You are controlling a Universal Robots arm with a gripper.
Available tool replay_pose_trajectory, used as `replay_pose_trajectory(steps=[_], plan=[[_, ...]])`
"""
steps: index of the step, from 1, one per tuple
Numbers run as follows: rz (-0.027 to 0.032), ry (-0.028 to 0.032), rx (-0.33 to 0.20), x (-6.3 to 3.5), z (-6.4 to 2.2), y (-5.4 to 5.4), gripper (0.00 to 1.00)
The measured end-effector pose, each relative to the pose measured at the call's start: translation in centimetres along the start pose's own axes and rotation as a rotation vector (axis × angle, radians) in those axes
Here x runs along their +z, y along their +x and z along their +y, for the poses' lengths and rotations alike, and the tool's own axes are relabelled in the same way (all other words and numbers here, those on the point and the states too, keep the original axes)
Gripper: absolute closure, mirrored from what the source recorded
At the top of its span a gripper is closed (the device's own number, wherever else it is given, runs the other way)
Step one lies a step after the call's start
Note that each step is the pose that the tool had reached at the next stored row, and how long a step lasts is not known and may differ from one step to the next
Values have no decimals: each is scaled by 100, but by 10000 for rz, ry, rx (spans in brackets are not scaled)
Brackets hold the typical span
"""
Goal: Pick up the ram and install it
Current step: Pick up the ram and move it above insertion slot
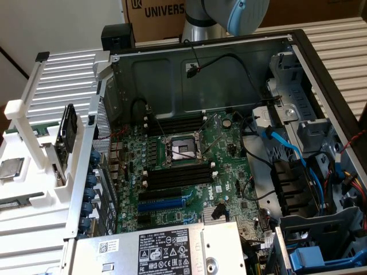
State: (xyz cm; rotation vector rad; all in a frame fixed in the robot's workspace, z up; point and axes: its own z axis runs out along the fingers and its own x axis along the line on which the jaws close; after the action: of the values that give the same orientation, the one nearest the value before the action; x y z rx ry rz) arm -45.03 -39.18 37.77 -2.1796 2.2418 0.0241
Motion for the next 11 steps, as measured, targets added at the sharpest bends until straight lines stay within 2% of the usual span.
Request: replay_pose_trajectory(steps=[3,5,11], plan=[[2,1,0,38,5,1,89],[3,3,-10,118,22,7,89],[4,0,-14,224,22,45,89]])
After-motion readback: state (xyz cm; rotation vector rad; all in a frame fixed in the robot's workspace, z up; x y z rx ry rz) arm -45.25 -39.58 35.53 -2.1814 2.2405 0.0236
